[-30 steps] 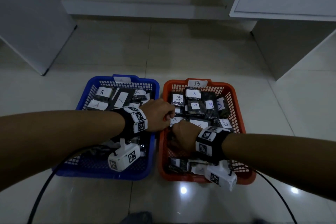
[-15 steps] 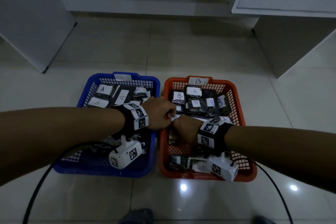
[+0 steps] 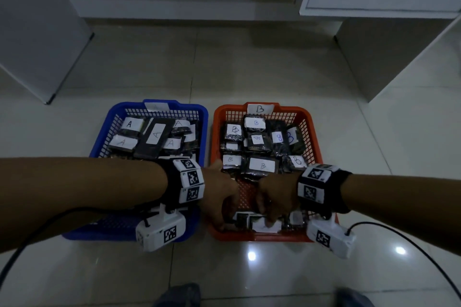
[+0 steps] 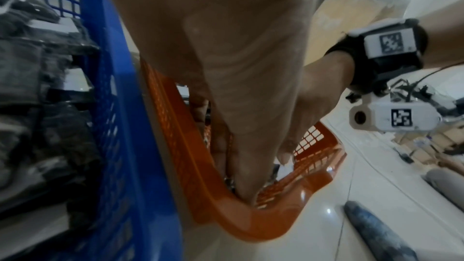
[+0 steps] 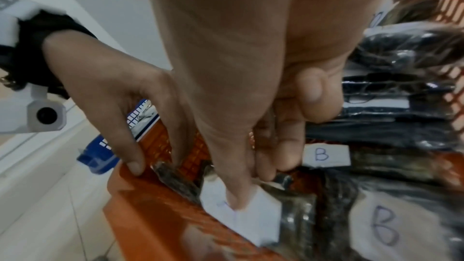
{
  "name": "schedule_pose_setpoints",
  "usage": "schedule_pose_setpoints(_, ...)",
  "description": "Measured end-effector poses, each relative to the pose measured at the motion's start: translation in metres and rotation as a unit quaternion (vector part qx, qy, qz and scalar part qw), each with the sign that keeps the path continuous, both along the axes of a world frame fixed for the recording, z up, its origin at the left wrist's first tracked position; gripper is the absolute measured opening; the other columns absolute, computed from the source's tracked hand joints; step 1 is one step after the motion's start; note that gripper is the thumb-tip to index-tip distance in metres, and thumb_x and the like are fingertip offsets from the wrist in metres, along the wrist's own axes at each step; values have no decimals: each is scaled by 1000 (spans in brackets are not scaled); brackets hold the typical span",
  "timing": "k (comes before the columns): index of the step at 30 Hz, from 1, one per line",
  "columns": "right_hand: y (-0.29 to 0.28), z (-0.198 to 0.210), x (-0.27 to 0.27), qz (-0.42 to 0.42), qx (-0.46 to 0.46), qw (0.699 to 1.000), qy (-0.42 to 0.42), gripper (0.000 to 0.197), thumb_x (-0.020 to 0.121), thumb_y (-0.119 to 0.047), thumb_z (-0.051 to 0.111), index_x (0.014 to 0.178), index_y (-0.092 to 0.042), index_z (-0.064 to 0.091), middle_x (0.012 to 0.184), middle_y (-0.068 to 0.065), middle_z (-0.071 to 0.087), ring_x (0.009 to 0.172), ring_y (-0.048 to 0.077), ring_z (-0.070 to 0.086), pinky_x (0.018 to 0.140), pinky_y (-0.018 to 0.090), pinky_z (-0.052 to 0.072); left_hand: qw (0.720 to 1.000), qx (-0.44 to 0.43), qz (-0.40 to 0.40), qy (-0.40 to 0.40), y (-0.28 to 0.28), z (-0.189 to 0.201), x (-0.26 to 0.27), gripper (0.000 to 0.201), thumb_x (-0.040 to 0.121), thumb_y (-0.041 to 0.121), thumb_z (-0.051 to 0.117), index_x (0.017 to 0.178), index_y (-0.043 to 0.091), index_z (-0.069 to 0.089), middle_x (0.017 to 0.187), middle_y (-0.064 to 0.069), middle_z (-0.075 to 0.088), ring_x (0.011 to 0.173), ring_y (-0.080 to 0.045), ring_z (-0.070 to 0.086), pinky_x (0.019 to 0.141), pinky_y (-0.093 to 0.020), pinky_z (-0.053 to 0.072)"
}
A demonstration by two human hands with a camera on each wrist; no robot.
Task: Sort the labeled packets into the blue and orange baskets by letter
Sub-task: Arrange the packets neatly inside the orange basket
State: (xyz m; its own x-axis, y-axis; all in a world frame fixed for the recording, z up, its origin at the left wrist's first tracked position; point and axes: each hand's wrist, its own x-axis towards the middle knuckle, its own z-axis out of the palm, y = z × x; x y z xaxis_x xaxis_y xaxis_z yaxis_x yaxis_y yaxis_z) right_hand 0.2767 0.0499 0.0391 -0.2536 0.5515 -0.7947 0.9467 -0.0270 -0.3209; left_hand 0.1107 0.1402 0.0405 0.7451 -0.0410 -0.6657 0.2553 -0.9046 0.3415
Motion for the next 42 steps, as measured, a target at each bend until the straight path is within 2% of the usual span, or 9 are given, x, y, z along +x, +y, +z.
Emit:
schedule_pose_setpoints(3,-4,3,6,-8,22,999,22,24,84,-22,79,106,-15,74,91,-7,67,77,6,58,60,10,42,1000,-1,-7,1,-8,-1,4,34,85,46,70,112,27,71,103,8,70,94,-7,57,72,-17,23)
schedule_pose_setpoints(5,-5,5,8,-9,24,999,39,20,87,-17,75,106,-11,75,91,-8,66,72,0,55,59,6,40,1000,-6,7,-2,-11,-2,4,24,90,39,65,103,19,70,91,5,67,80,-8,56,67,-19,24)
schedule_pose_setpoints(7,-3,10,11,-19,20,998,51,16,90,-18,72,105,-12,74,90,-11,64,73,-2,54,62,9,42,999,7,31,-22,-9,2,5,19,92,37,60,88,19,64,77,8,59,69,-5,51,78,-29,26)
schedule_pose_setpoints(11,-1,13,14,-22,-7,998,50,24,81,-32,82,98,-19,72,94,-3,72,84,15,67,75,25,56,988,97,75,-96,9,0,11,24,93,44,55,99,22,61,87,8,63,84,-14,55,97,-41,25)
schedule_pose_setpoints(20,-9,5,11,36,6,999,11,40,73,-27,87,107,-19,67,98,1,70,91,24,69,82,35,59,944,291,49,-147,20,-11,20,15,88,37,56,90,24,62,97,7,66,94,-19,59,89,-40,26)
schedule_pose_setpoints(25,-15,-3,17,6,14,999,38,25,83,-20,78,106,-14,68,108,3,69,91,18,65,69,23,53,937,327,25,-120,13,-6,22,19,85,39,59,88,21,63,98,2,68,94,-22,59,93,-42,29)
schedule_pose_setpoints(28,-16,-6,20,-4,14,999,50,15,85,-18,77,97,-18,68,105,3,70,91,21,67,76,31,58,934,344,18,-97,13,-4,24,18,86,38,60,86,20,62,96,0,68,94,-23,58,94,-43,28)
schedule_pose_setpoints(36,0,10,38,-107,30,992,67,13,84,-13,75,97,-11,72,78,0,73,62,10,67,51,14,48,940,286,6,-187,18,-22,18,63,80,62,60,127,22,47,114,0,62,102,-24,58,90,-41,27)
schedule_pose_setpoints(42,-16,1,20,-53,-28,996,62,27,78,-36,82,100,-24,72,94,-11,69,91,14,66,87,34,57,944,276,-28,-177,19,-22,18,69,74,68,60,126,27,44,105,5,67,95,-22,61,90,-39,25)
